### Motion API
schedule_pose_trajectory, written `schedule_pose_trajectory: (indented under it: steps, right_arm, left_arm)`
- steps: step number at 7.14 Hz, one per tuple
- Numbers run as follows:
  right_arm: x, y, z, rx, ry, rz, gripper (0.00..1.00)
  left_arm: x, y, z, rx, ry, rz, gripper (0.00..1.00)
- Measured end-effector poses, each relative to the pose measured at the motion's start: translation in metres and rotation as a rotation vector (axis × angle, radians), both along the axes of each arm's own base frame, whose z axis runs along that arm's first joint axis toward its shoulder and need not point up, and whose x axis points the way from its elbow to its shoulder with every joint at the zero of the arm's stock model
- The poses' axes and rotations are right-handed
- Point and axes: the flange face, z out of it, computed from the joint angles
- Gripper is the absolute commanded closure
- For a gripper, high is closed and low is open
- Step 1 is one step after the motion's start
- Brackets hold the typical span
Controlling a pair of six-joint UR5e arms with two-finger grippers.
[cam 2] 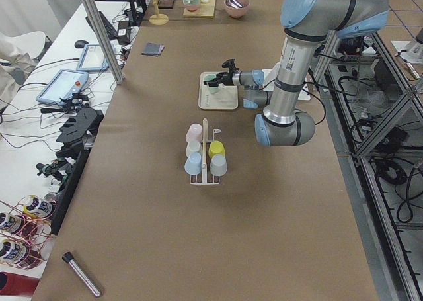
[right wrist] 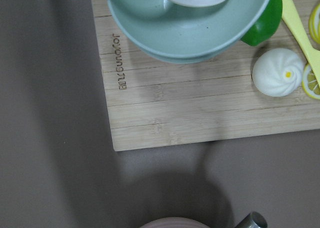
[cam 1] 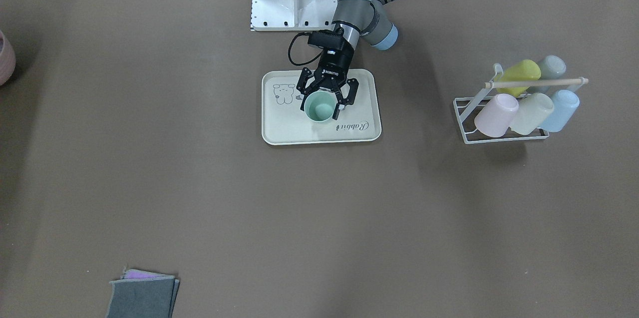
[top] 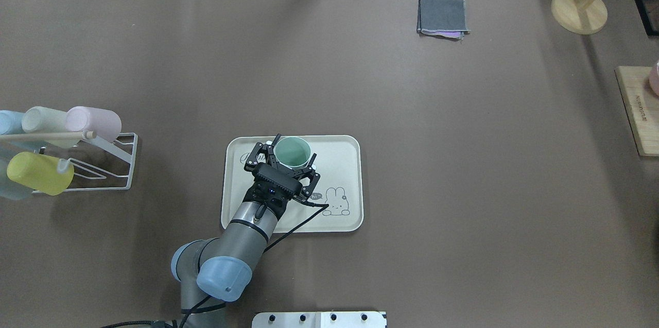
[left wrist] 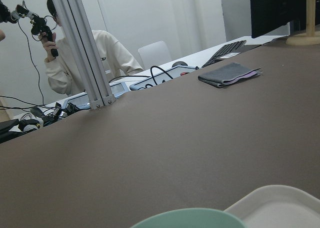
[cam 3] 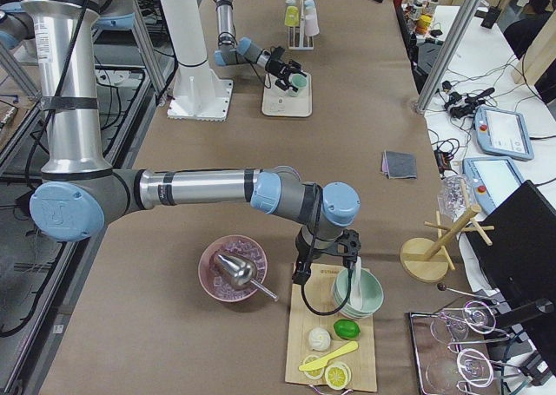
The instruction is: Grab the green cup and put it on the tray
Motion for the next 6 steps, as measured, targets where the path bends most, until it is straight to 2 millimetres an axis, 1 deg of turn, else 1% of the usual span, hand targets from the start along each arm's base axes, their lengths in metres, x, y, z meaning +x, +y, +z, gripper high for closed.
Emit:
schedule_pose_trajectory:
  steps: [3, 4, 6]
  right_arm:
    - [0.001, 0.000, 0.000, -0.001, -0.002, 0.003, 0.00]
    - [0.001, 0.000, -0.001, -0.001, -0.004, 0.004, 0.00]
    - [0.001, 0.001, 0.000, -0.002, -0.008, 0.006, 0.00]
  left_arm:
    - [-0.002, 0.001, 0.001, 0.000, 0.014, 0.002, 0.03]
    - [-0.005, 0.002, 0.001, 0.002, 0.025, 0.002, 0.03]
    - [-0.015, 0.004, 0.010, 0.006, 0.064, 0.004, 0.03]
